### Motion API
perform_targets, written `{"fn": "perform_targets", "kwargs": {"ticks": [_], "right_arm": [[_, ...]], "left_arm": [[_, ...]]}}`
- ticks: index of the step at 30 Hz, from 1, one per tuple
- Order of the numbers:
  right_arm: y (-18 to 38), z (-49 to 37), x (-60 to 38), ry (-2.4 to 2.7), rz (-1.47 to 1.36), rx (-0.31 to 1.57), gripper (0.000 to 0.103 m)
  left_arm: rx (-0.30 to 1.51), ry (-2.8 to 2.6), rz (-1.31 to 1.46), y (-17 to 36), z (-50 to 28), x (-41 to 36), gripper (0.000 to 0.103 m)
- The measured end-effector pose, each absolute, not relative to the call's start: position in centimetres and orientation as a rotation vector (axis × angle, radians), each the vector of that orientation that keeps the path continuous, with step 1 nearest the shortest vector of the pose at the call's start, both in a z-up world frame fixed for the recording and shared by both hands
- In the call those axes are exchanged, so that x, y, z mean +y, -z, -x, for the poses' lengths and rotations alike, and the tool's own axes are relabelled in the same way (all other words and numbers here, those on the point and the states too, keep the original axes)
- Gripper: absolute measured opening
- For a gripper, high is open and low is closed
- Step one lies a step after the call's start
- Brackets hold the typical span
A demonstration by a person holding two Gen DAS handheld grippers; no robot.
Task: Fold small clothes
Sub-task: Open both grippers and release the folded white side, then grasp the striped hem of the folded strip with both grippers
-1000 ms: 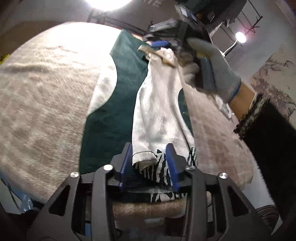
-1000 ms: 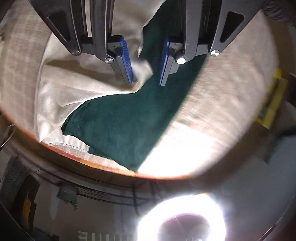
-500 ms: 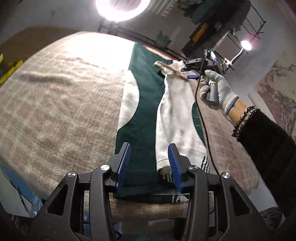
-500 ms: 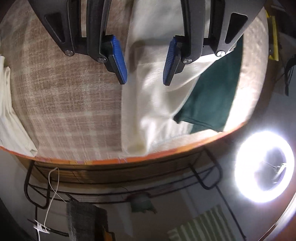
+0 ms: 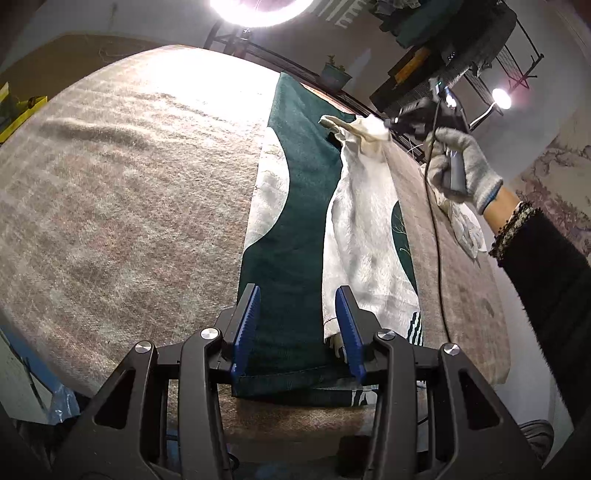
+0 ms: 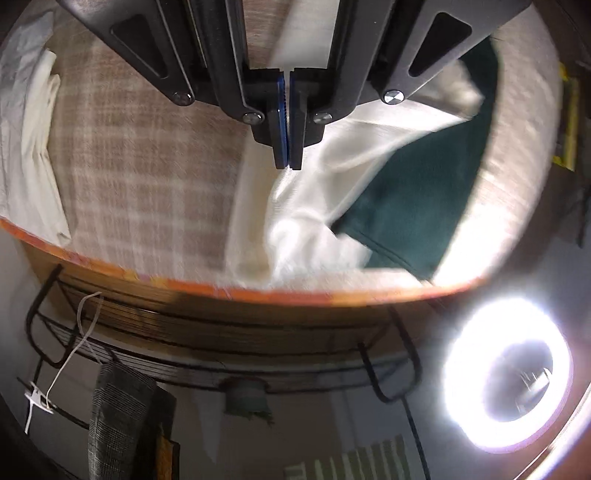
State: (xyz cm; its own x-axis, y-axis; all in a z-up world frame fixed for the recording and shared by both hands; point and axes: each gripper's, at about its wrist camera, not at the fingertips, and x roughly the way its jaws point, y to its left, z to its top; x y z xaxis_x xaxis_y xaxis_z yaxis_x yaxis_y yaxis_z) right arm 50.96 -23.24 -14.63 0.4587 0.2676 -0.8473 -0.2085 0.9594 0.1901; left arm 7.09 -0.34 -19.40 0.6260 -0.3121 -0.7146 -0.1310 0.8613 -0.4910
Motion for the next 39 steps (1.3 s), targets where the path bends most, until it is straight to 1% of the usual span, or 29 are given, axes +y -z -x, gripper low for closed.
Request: {"fn": "perform_targets", "kwargs": {"ticks": [6, 12, 14, 15, 16, 18, 20, 22, 26, 31, 35, 39], "right_arm": [[12.8, -52.3, -20.9, -0.378, -0.218, 1.024, 0.0], [13.5, -54.9, -15.5, -0.44, -0.329, 1.009, 0.0], [14.1, -55.6, -14.3, -0.458, -0.386, 1.023, 0.007], [14.3, -55.9, -13.9, -0.468, -0.424, 1.036, 0.024], [14.3, -55.9, -13.7, -0.49, -0.455, 1.034, 0.031], [13.3, -55.1, -14.0, -0.529, -0.489, 0.989, 0.031], [12.1, -54.2, -14.6, -0.529, -0.451, 0.969, 0.031], [10.9, -53.0, -15.7, -0.486, -0.387, 0.964, 0.031], [8.5, -49.2, -19.8, -0.461, -0.363, 0.937, 0.032], [5.7, -41.9, -25.4, -0.425, -0.328, 0.912, 0.033], [4.8, -35.7, -28.6, -0.418, -0.345, 0.911, 0.034], [5.7, -29.0, -30.5, -0.42, -0.342, 0.948, 0.035]], "left_arm": [[0.9, 0.109, 0.542, 19.5, -7.3, -0.5, 0.043], [0.915, 0.082, 0.548, 20.0, -7.5, -0.1, 0.043], [0.912, 0.075, 0.548, 20.0, -7.6, 0.1, 0.043], [0.907, 0.073, 0.547, 19.9, -7.5, 0.2, 0.043], [0.9, 0.071, 0.542, 19.7, -7.5, 0.2, 0.043], [0.887, 0.069, 0.526, 19.3, -7.3, 0.1, 0.043], [0.879, 0.069, 0.516, 19.0, -7.2, 0.0, 0.043], [0.871, 0.064, 0.502, 18.6, -7.0, -0.1, 0.043], [0.846, 0.058, 0.45, 17.5, -6.6, -0.2, 0.043], [0.836, 0.056, 0.432, 16.3, -6.2, 0.5, 0.043], [0.858, 0.084, 0.429, 15.4, -6.2, 1.5, 0.043], [0.913, 0.131, 0.363, 14.7, -6.7, 2.0, 0.043]]}}
